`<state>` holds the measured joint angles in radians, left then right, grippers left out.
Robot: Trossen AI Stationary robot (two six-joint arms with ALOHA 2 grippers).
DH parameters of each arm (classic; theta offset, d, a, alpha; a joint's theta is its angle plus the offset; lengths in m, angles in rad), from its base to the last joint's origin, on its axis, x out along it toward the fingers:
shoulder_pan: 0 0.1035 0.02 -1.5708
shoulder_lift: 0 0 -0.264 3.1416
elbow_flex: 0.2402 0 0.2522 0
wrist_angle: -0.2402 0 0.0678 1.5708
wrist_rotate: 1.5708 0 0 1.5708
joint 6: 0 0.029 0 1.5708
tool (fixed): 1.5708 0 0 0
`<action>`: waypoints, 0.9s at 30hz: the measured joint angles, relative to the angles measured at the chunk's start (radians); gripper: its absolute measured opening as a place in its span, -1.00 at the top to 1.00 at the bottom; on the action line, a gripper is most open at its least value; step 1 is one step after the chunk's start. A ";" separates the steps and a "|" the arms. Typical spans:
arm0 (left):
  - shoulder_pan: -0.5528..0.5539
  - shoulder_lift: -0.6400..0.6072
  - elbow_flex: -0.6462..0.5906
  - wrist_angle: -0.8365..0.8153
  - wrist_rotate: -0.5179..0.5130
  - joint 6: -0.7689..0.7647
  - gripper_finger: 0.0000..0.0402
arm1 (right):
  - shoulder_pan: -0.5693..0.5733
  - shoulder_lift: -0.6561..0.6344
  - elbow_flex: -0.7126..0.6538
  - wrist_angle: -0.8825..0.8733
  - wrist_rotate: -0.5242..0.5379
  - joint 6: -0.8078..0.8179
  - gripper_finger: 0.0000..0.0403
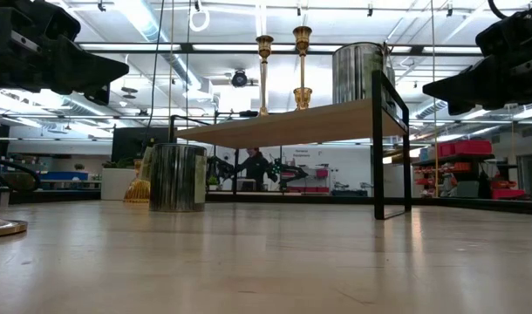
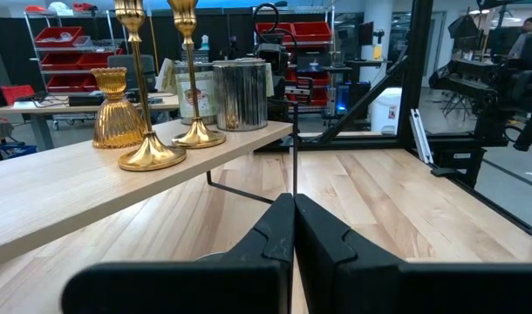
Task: Pick & Place candle stick holders
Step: Adjust the gold candle holders on the shelf
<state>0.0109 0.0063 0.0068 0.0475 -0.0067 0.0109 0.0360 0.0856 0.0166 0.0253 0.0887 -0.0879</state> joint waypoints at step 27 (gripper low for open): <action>0.000 0.034 0.080 0.167 0.026 -0.183 0.94 | 0.000 0.000 0.000 0.000 0.000 0.000 0.99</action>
<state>0.0109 0.0402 0.0868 0.2146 0.0190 -0.1722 0.0360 0.0860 0.0166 0.0254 0.0890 -0.0879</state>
